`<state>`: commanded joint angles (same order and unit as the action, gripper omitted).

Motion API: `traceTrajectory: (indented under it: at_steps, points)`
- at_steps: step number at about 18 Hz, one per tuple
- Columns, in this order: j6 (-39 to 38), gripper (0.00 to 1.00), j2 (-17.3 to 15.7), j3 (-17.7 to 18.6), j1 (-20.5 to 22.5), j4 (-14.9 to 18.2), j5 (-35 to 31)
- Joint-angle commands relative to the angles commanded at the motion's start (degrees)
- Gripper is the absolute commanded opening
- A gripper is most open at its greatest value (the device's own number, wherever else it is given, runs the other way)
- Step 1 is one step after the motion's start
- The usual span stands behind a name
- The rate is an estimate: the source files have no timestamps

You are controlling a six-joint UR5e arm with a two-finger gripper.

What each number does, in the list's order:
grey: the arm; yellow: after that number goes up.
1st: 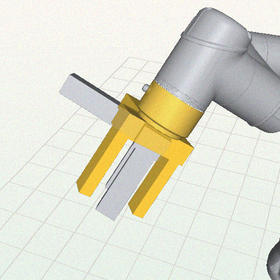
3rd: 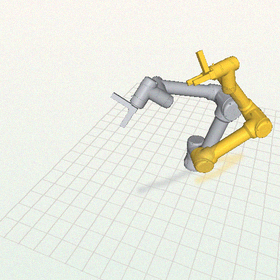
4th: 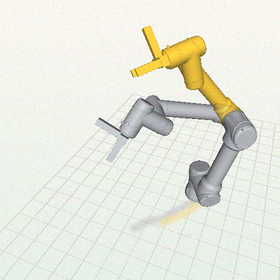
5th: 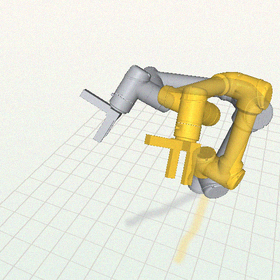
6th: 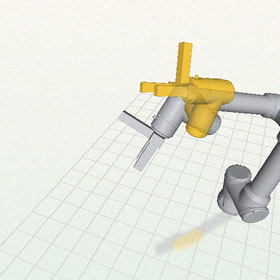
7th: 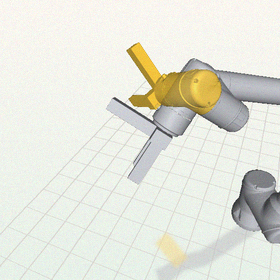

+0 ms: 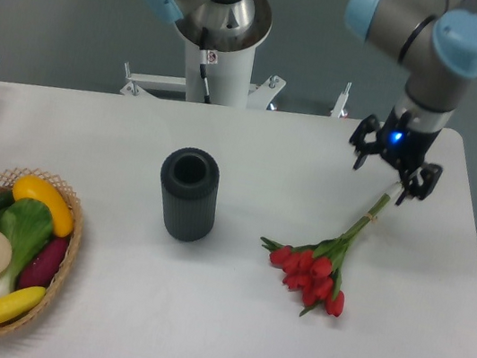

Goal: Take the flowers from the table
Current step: 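Move the open gripper down toward the stems of the red tulips, then lower the gripper around the tulip stems and close it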

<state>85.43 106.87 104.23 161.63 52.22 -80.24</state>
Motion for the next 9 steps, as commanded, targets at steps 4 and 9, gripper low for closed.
traceTrajectory:
  at_steps: [4,9]
  points:
    - [-1.8,1.0,3.3,-0.3,-0.5,-0.5,0.0]
    - [-2.7,1.0,6.8,-1.8,-0.7,-2.2,0.0]
